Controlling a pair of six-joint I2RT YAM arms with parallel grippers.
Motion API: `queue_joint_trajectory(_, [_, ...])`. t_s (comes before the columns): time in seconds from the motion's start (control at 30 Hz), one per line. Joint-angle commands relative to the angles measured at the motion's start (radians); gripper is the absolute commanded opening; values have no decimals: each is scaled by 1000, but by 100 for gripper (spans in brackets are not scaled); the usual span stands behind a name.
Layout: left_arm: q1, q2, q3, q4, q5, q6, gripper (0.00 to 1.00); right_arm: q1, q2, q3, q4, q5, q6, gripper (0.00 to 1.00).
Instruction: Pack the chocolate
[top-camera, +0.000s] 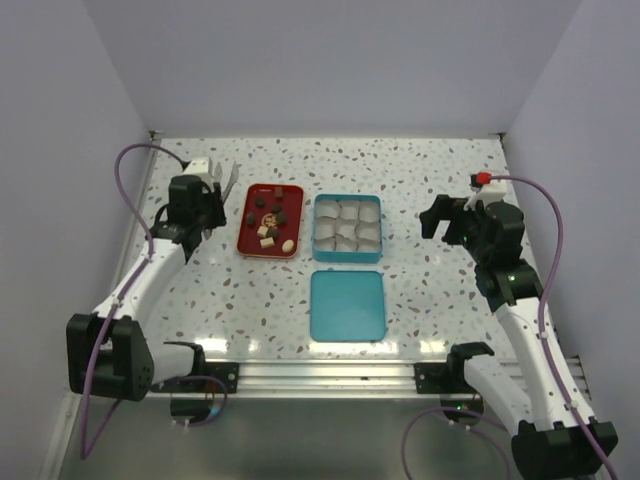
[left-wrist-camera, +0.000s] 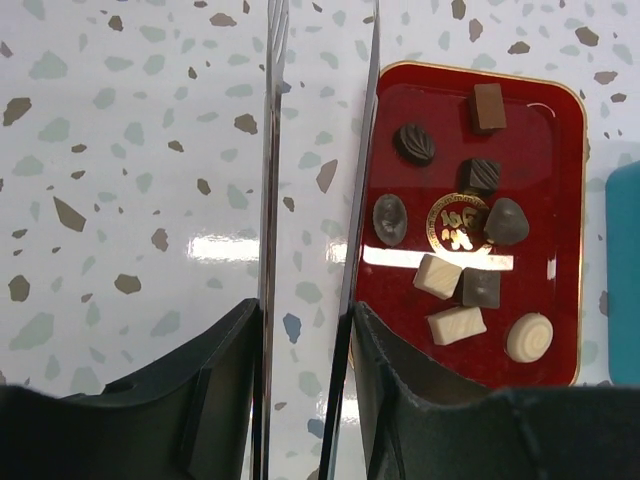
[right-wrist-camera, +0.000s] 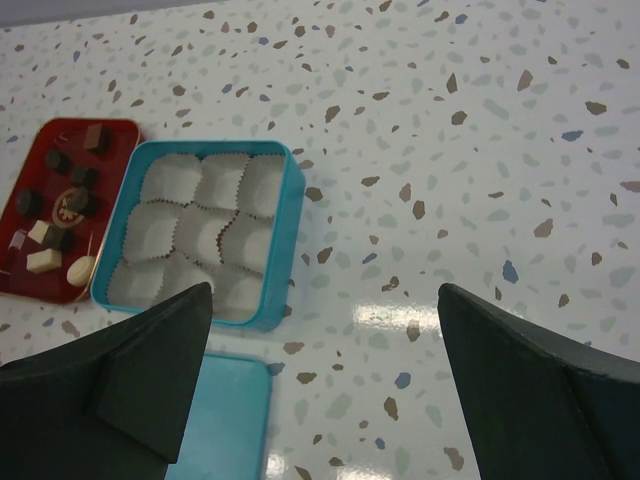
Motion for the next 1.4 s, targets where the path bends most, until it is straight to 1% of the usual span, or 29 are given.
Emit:
queue_joint_trajectory(0.0, [-4,-65,74,-86,8,16,45,-2,-6,-8,29,-24,1,99])
queue_joint_trajectory(0.17, [-26,-104,75,-151,127,31,45,-2,11,-8,33,-18,-2,99])
queue_joint_trajectory(0.23, [-46,-111,69,-165,129,30,45,-3,12,-8,33,-21,-2,99])
queue_joint_trajectory(0.33, [-90,-120,58,-170,111,22,45,-3,11,-8,35,-22,-2,99])
queue_joint_trajectory(0.47, [-148,-107,51,-188,24,4,45,-3,3,-6,29,-22,-2,99])
queue_joint_trajectory(0.63, [-190,-104,43,-217,-102,-47,45,-3,-2,-5,24,-25,-2,99])
queue_joint_trajectory(0.73, [-216,-102,55,-239,-139,-73,44,-2,3,-6,26,-27,0,99])
queue_joint_trajectory(0.97, [-248,-61,51,-269,-158,-124,44,-2,3,-8,21,-32,0,99])
queue_joint_trajectory(1.13, [-257,-47,40,-239,-139,-159,43,0,1,-9,26,-35,0,99])
queue_joint_trajectory(1.37, [-294,1,49,-225,-151,-185,43,-3,0,-12,27,-42,0,99])
